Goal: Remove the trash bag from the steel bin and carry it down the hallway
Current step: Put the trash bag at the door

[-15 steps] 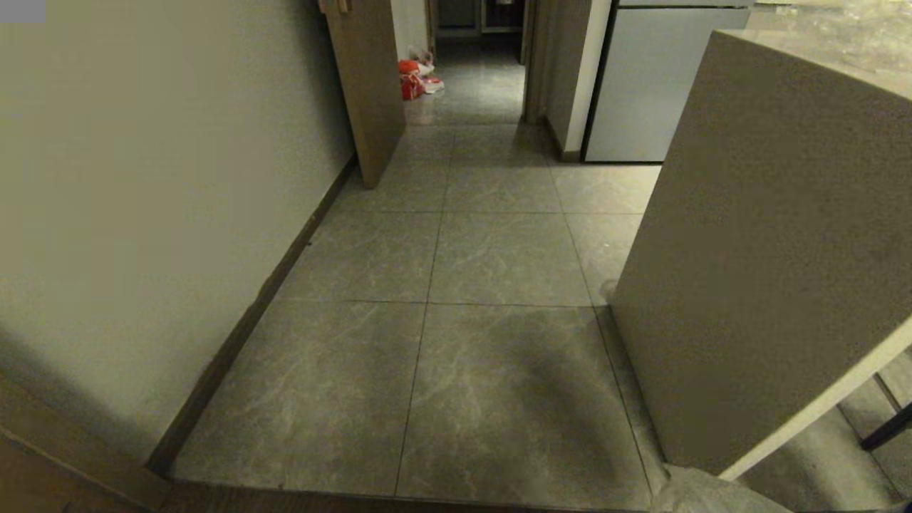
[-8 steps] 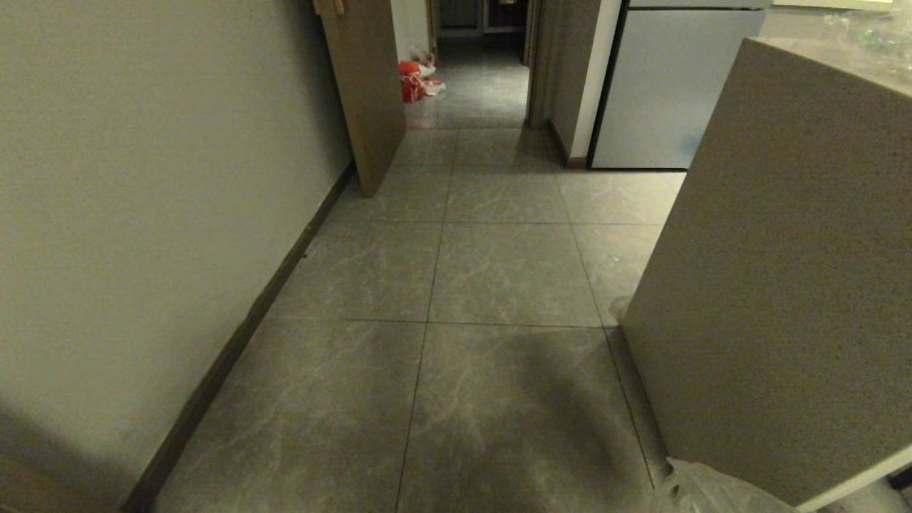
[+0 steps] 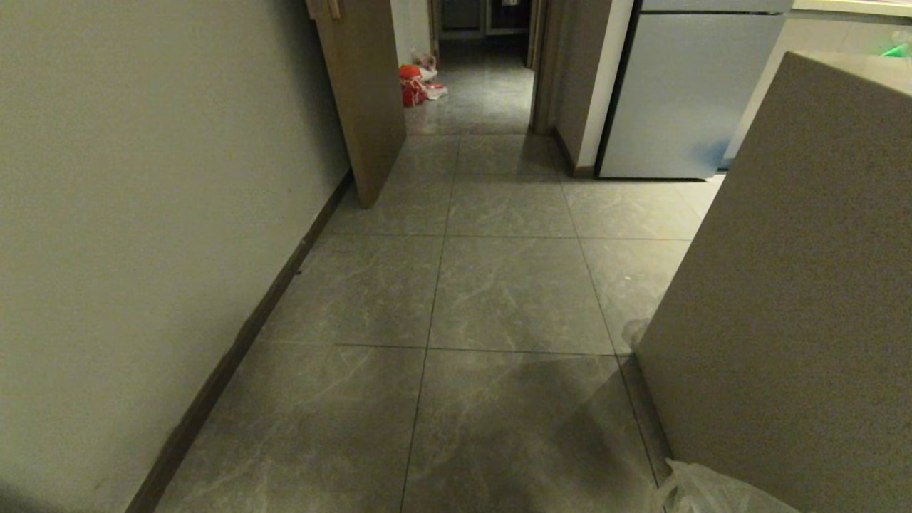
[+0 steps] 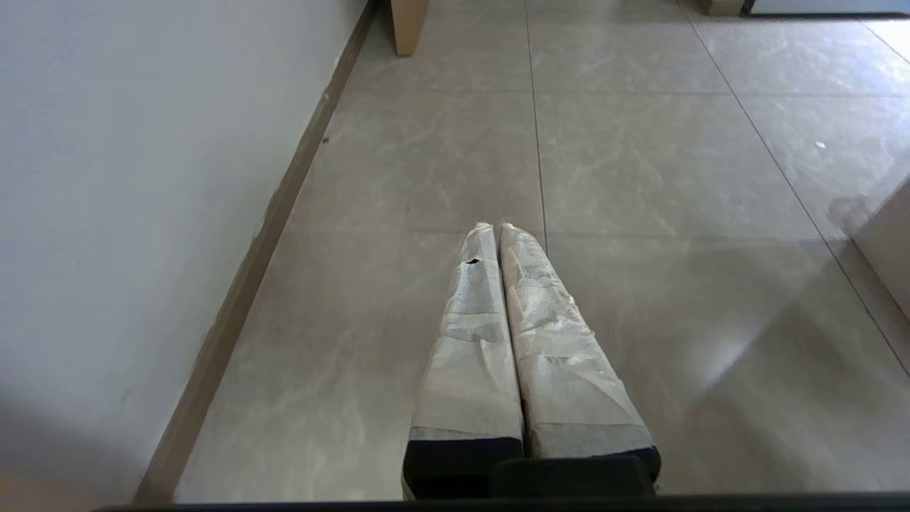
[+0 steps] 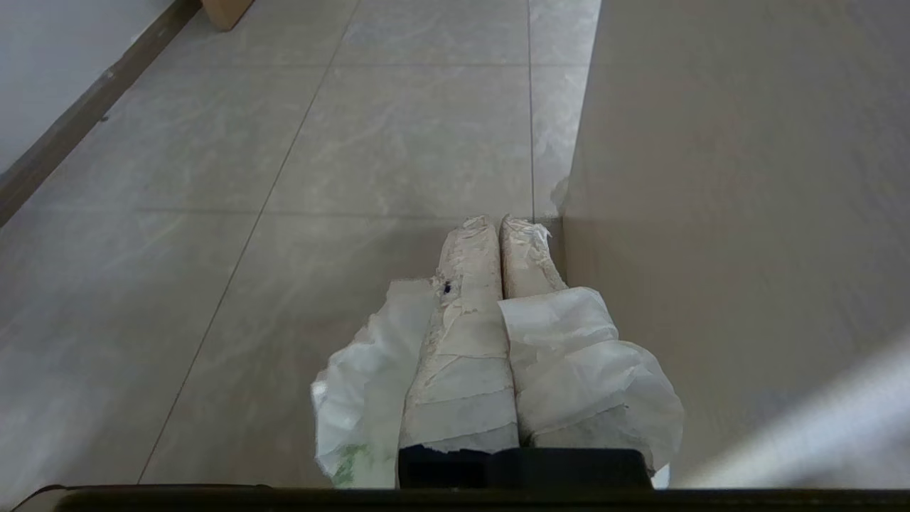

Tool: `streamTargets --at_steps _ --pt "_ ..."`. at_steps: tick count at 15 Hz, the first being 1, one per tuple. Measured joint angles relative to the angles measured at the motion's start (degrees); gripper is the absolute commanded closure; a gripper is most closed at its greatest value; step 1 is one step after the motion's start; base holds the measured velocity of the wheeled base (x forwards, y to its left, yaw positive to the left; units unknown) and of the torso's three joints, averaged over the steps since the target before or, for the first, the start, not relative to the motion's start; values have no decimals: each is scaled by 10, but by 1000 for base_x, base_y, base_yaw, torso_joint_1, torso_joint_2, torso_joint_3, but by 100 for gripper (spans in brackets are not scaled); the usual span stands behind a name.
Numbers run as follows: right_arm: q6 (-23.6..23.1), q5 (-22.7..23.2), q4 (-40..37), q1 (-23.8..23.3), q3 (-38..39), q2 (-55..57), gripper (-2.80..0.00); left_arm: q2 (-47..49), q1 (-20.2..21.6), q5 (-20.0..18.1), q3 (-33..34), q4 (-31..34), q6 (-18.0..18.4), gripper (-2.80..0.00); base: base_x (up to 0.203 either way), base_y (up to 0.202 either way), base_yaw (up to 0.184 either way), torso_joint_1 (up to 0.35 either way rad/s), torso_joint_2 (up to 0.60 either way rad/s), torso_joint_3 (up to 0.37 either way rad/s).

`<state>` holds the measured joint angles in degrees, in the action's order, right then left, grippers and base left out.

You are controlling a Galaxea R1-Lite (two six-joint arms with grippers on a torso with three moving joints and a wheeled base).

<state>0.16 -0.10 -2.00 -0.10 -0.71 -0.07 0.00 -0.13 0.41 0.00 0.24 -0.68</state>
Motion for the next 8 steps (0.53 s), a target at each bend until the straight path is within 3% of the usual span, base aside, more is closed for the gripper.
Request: streamTargets --at_steps 8 --pt "0 0 0 0 0 0 0 0 1 0 0 0 0 0 190 0 1 0 2 3"
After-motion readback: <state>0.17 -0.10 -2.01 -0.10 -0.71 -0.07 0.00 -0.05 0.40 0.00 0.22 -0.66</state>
